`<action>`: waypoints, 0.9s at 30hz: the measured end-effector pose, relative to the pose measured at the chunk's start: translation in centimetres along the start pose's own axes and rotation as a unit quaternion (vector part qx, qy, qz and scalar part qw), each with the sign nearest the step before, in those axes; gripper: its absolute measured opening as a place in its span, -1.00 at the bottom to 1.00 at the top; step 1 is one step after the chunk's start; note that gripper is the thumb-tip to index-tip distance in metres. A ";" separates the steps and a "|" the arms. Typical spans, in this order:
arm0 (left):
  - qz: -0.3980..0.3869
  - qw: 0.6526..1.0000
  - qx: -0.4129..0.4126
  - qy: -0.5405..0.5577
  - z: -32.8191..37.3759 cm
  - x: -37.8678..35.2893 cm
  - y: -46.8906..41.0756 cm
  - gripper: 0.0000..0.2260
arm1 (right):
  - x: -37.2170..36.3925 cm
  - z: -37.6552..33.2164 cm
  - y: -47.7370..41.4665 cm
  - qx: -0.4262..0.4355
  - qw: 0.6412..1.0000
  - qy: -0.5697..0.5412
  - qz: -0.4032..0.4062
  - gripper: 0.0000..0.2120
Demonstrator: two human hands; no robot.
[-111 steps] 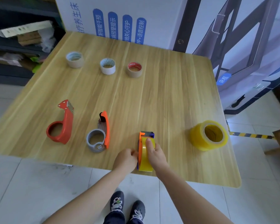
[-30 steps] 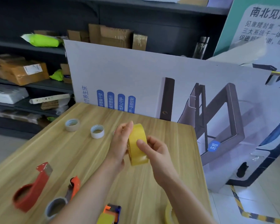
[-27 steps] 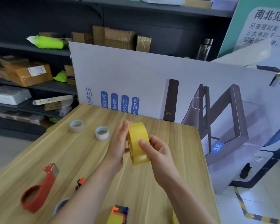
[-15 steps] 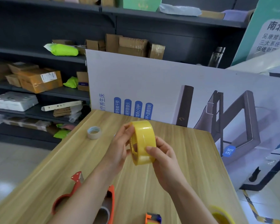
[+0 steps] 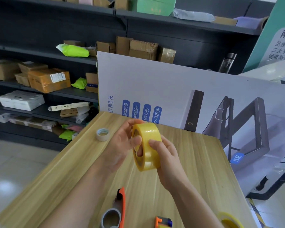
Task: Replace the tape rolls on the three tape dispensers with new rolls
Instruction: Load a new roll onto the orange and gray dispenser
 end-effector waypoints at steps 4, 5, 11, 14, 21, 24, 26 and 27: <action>0.026 0.997 0.060 -0.035 0.3 -1.1 0.5 -0.09 | 0.4 -0.3 0.7 0.017 0.999 0.006 -0.035 -0.70; 0.024 0.997 0.066 -0.043 0.4 -1.4 0.7 -0.08 | 0.5 -0.4 0.8 0.020 0.999 0.006 -0.044 -0.70; 0.031 0.998 0.036 -0.030 1.1 -2.2 1.6 -0.18 | 1.0 -1.4 1.6 0.039 0.997 0.036 -0.053 -0.73; 0.013 0.998 0.008 -0.068 1.8 -2.3 2.0 -0.32 | 0.9 -1.8 1.9 0.027 0.999 0.021 -0.037 -0.78; -0.025 0.988 -0.023 -0.148 3.2 -1.3 2.5 -0.25 | -0.7 -2.0 1.9 -0.010 1.000 0.021 -0.004 -0.69; -0.030 0.990 -0.012 -0.134 3.2 0.1 2.4 -0.14 | -1.9 -2.1 1.5 -0.010 0.999 0.031 -0.009 -0.51; -0.016 0.991 0.017 -0.134 3.0 1.2 2.3 -0.02 | -3.2 -1.6 0.8 0.014 0.999 0.038 -0.015 -0.76; -0.012 0.990 0.031 -0.139 3.1 1.9 2.3 0.02 | -3.8 -1.3 0.3 0.022 0.999 0.037 -0.012 -0.83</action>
Point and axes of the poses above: each hand's wrist, its own y-axis away from the middle knuckle, its own x-axis out of the back of the hand, z = x × y, the point moved 2 cm from there along -y, towards the middle knuckle, and after that the axes turned 5 degrees about -y, right-handed, at the moved point
